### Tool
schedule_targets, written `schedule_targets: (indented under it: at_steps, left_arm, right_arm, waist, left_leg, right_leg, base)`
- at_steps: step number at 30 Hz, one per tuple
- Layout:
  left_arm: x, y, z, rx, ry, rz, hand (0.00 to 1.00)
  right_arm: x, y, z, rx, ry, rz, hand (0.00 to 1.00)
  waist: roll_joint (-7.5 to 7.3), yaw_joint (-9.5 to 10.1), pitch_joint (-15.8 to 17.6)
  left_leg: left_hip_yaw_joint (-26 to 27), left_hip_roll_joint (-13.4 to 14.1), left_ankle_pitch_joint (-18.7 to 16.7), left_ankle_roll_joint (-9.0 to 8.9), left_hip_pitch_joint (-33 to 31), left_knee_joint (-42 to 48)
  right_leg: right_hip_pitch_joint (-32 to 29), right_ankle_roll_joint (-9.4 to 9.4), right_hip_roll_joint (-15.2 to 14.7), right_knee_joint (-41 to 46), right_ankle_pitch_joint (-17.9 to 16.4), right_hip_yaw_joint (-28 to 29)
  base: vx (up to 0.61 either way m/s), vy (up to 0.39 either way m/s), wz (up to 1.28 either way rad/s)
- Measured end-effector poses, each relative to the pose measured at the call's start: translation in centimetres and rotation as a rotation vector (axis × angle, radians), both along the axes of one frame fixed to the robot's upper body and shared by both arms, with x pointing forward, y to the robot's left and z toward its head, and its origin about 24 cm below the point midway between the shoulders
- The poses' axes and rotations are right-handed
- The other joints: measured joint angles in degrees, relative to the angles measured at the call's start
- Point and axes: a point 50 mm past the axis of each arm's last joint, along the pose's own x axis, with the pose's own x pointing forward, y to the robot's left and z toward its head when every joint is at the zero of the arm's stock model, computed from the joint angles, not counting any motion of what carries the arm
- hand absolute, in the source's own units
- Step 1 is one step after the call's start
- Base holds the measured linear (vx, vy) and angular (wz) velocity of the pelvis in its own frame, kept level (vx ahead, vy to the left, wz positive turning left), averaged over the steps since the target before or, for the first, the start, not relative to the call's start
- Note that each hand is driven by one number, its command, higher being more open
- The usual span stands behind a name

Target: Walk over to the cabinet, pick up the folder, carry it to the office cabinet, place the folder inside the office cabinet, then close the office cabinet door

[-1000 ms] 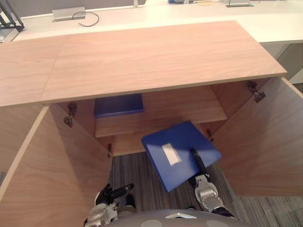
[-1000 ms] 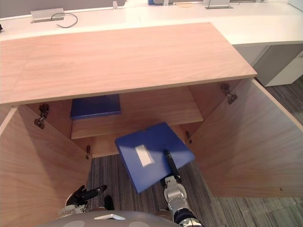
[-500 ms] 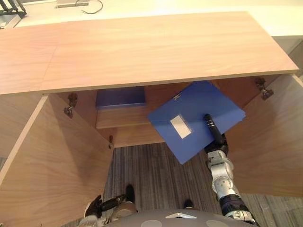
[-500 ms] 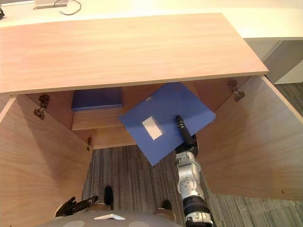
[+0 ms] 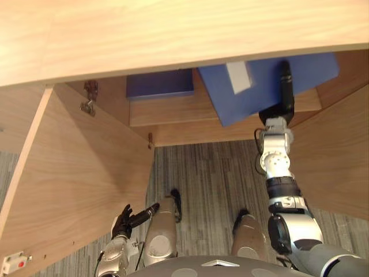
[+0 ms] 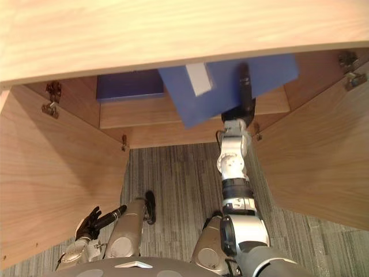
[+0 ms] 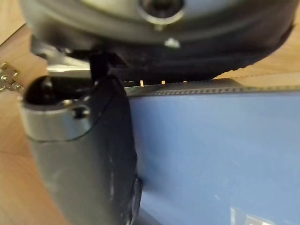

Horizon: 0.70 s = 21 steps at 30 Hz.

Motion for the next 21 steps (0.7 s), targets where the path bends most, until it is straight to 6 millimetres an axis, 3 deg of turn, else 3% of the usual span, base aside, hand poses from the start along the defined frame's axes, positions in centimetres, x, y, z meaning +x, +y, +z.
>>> schedule_targets:
  at_steps: [3, 5, 13, 21]
  left_arm:
    - [0.6, 0.0, 0.4, -0.012, -0.041, 0.020, 1.00]
    - [1.1, -0.3, 0.7, -0.022, -0.072, 0.027, 1.00]
    - [2.6, -0.8, 1.7, -0.048, -0.167, 0.039, 1.00]
    - [3.8, -1.1, 2.2, -0.068, -0.208, 0.036, 1.00]
  right_arm:
    - [0.6, 0.2, 1.8, 0.050, -0.053, 0.003, 0.00]
    - [0.8, -0.3, 3.2, 0.108, -0.107, -0.028, 0.00]
    - [0.5, -4.3, 7.6, 0.306, -0.249, -0.204, 0.00]
    - [2.8, -4.7, 12.1, 0.430, -0.226, -0.191, 0.00]
  waist:
    - [0.24, 0.08, 0.49]
    - [1.00, -0.03, 1.86]
    - [1.34, 1.51, 2.54]
    - [1.92, 1.78, 3.67]
  left_leg:
    - [-0.35, -0.17, -2.14, 0.43, -5.27, 6.31]
    - [-1.23, -0.31, -2.70, 0.61, -7.06, 8.64]
    - [-3.53, -1.39, -2.91, 0.93, -16.42, 15.57]
    - [-6.21, -3.67, -2.97, 0.47, -22.43, 20.53]
  right_leg:
    - [-3.66, 1.69, -1.66, 4.20, -4.68, 0.13]
    - [-4.97, 1.84, -2.09, 6.72, -5.57, 0.17]
    - [-13.72, 1.88, -4.52, 16.92, -8.75, 0.30]
    - [-18.70, 2.01, -7.54, 25.75, -12.85, -0.29]
  base:
    - [-0.15, 0.044, 0.07]
    - [-0.15, 0.045, 0.15]
    - [-0.09, 0.003, 0.18]
    - [-0.08, -0.024, 0.22]
